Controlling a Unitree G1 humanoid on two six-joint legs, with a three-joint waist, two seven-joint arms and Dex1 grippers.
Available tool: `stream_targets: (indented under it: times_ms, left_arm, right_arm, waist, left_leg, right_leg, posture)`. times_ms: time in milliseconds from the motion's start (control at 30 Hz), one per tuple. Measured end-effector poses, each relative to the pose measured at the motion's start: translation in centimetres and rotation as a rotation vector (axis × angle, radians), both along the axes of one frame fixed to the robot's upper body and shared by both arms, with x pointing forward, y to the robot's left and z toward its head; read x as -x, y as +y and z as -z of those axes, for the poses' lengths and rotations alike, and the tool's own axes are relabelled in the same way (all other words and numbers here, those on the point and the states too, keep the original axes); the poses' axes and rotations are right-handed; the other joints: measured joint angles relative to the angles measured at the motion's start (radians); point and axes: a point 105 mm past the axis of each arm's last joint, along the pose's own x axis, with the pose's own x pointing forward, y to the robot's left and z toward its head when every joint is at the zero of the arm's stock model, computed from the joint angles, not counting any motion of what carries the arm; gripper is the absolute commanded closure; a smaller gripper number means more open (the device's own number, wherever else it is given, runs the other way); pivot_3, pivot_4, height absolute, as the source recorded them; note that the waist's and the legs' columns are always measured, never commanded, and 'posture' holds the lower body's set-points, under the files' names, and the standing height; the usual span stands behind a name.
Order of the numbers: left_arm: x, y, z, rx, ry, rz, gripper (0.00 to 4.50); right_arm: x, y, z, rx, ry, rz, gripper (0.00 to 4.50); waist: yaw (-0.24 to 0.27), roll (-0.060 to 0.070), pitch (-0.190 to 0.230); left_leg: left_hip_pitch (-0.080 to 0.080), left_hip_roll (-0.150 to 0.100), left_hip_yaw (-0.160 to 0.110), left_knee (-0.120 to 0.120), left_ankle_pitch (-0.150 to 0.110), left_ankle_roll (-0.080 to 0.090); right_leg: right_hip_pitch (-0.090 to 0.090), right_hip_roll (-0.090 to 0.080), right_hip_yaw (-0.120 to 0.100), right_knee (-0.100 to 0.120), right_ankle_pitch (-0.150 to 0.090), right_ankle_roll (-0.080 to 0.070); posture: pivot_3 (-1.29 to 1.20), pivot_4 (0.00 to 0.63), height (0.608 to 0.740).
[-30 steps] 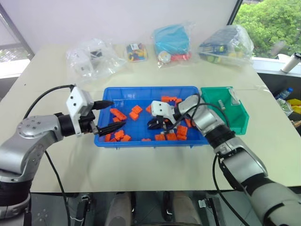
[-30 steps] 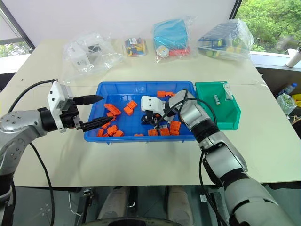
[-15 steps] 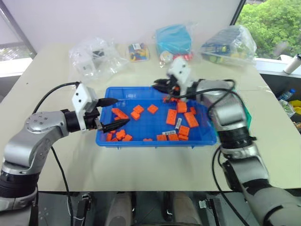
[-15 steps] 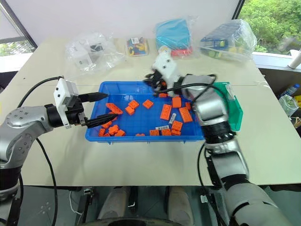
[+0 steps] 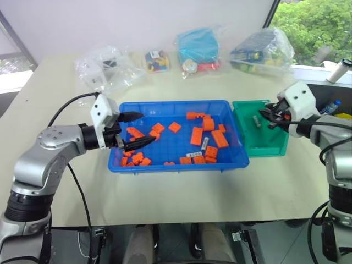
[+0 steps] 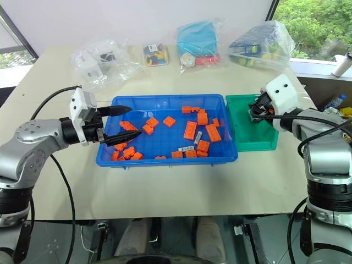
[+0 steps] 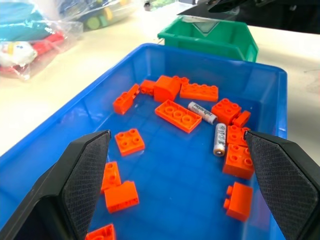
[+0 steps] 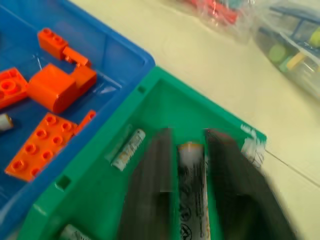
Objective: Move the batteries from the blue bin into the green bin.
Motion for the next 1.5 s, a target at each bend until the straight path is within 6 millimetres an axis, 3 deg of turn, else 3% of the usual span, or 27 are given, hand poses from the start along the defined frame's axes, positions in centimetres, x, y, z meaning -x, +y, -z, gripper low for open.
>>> stream_targets:
  times_ms: [100,267,433,633,733,1033,1433,1500]
  left_arm:
    - [-0.2,0.0,0.3,0.001,0.01,-0.003,0.0]
    - [-0.3,-0.2,-0.2,0.003,-0.014,0.008,0.0]
    - [-0.3,-0.3,-0.1,0.005,-0.013,0.012,0.0]
    - [-0.3,-0.4,-0.1,0.008,-0.013,0.009,0.0]
    - [-0.4,-0.4,-0.1,0.009,-0.018,0.004,0.0]
    - [0.2,0.0,0.1,0.004,-0.023,-0.034,0.0]
    - [0.6,0.4,-0.2,0.002,-0.041,-0.069,0.0]
    - [0.6,0.4,-0.2,0.003,-0.041,-0.069,0.0]
  right_arm:
    - [0.0,0.0,0.0,0.005,-0.001,0.005,0.6]
    - [-0.1,1.0,-0.9,-0.009,-0.011,-0.054,0.6]
    - [1.0,6.4,-1.4,0.024,0.021,-0.361,0.6]
    - [1.0,12.2,1.4,0.177,0.137,-0.675,0.6]
    - [1.0,13.9,3.7,0.226,0.214,-0.773,0.6]
    - [1.0,15.0,6.7,0.328,0.321,-0.876,0.6]
    - [1.0,16.0,9.1,0.404,0.354,-0.945,0.6]
    - [1.0,16.0,9.5,0.414,0.369,-0.953,1.38]
  waist:
    - [0.006,0.0,0.0]
    - [0.005,-0.001,0.0]
    - [-0.001,-0.001,0.0]
    - [0.0,-0.001,0.0]
    - [0.004,-0.001,0.0]
    - [0.001,-0.001,0.001]
    - [0.001,-0.001,0.0]
    - [0.002,-0.001,0.0]
  left_leg:
    - [-0.001,-0.001,0.0,0.001,0.0,0.0]
    - [-0.001,-0.001,0.0,0.001,0.0,0.0]
    - [0.0,0.0,-0.001,0.0,0.0,0.0]
    - [-0.001,0.0,0.0,0.001,0.0,0.0]
    - [-0.001,-0.001,-0.001,0.001,0.0,0.0]
    - [-0.001,0.0,0.0,0.002,0.0,0.0]
    - [0.0,-0.001,0.0,0.002,0.0,0.0]
    - [-0.001,-0.001,0.0,0.002,0.0,0.0]
  right_leg:
    - [0.0,-0.001,0.0,-0.001,0.0,0.0]
    - [0.0,-0.001,0.0,-0.001,0.0,0.0]
    - [0.0,0.0,0.0,-0.001,0.0,0.0]
    - [0.0,-0.001,0.0,-0.001,0.0,0.0]
    - [0.0,-0.001,0.0,0.0,0.0,0.0]
    - [0.0,-0.001,0.0,0.0,0.0,0.0]
    - [0.001,-0.001,0.0,0.0,0.0,0.0]
    - [0.001,-0.001,0.0,0.0,0.0,0.0]
  posture:
    - [0.0,0.15,0.736]
    - [0.0,0.15,0.736]
    - [0.0,0.15,0.736]
    - [0.0,0.15,0.736]
    - [0.0,0.15,0.736]
    - [0.0,0.15,0.736]
    - [0.0,0.15,0.736]
    - [0.0,0.15,0.736]
